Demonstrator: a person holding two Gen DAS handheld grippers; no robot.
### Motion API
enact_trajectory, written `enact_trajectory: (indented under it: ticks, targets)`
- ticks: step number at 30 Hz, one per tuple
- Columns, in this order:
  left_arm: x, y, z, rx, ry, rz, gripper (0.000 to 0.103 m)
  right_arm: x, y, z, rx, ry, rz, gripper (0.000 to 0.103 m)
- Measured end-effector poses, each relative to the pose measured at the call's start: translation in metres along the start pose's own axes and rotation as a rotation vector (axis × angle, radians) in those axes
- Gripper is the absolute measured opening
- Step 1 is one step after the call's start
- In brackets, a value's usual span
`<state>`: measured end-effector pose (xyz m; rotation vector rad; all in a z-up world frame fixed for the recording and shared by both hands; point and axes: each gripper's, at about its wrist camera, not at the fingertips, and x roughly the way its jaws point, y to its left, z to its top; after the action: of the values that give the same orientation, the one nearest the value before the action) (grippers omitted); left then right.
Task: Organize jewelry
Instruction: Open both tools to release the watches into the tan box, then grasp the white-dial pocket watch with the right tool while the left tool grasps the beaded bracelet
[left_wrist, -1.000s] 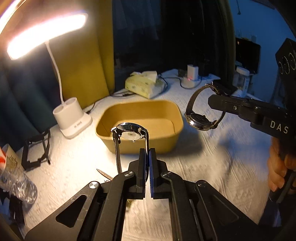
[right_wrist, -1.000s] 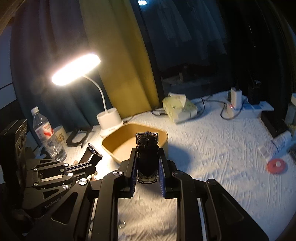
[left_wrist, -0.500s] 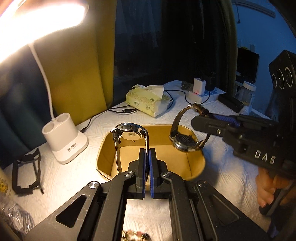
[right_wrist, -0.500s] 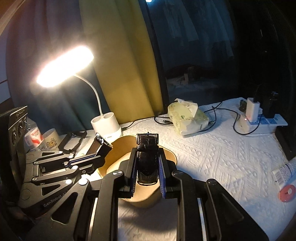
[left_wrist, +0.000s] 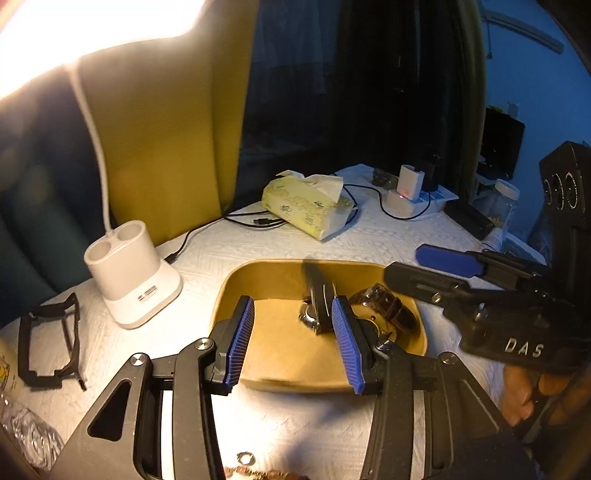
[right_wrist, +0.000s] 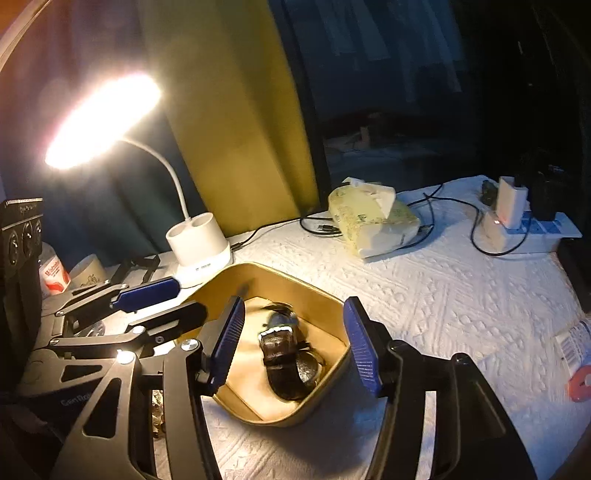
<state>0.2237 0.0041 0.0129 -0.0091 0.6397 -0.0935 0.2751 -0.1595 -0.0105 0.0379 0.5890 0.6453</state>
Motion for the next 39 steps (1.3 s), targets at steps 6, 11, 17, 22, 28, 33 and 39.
enact_trajectory:
  ticks: [6, 11, 17, 22, 28, 33, 39]
  targets:
    - [-0.024, 0.006, -0.010, -0.010, -0.021, 0.014, 0.047, -0.017, 0.004, -0.008, 0.002, -0.001, -0.026, 0.056]
    - [-0.047, 0.009, -0.020, -0.016, -0.042, 0.020, 0.047, -0.035, 0.014, -0.017, -0.009, -0.008, -0.045, 0.056]
    - [-0.072, 0.012, -0.035, -0.030, -0.061, 0.022, 0.047, -0.053, 0.027, -0.031, -0.026, 0.003, -0.062, 0.056]
    - [-0.092, 0.015, -0.050, -0.046, -0.068, 0.022, 0.047, -0.066, 0.039, -0.045, -0.043, 0.015, -0.069, 0.056]
    - [-0.110, 0.020, -0.070, -0.073, -0.067, 0.017, 0.047, -0.079, 0.052, -0.065, -0.049, 0.040, -0.077, 0.056]
    - [-0.121, 0.021, -0.089, -0.093, -0.059, 0.014, 0.047, -0.084, 0.062, -0.083, -0.053, 0.065, -0.079, 0.056]
    - [-0.129, 0.021, -0.109, -0.112, -0.042, 0.012, 0.047, -0.086, 0.076, -0.107, -0.056, 0.111, -0.063, 0.056]
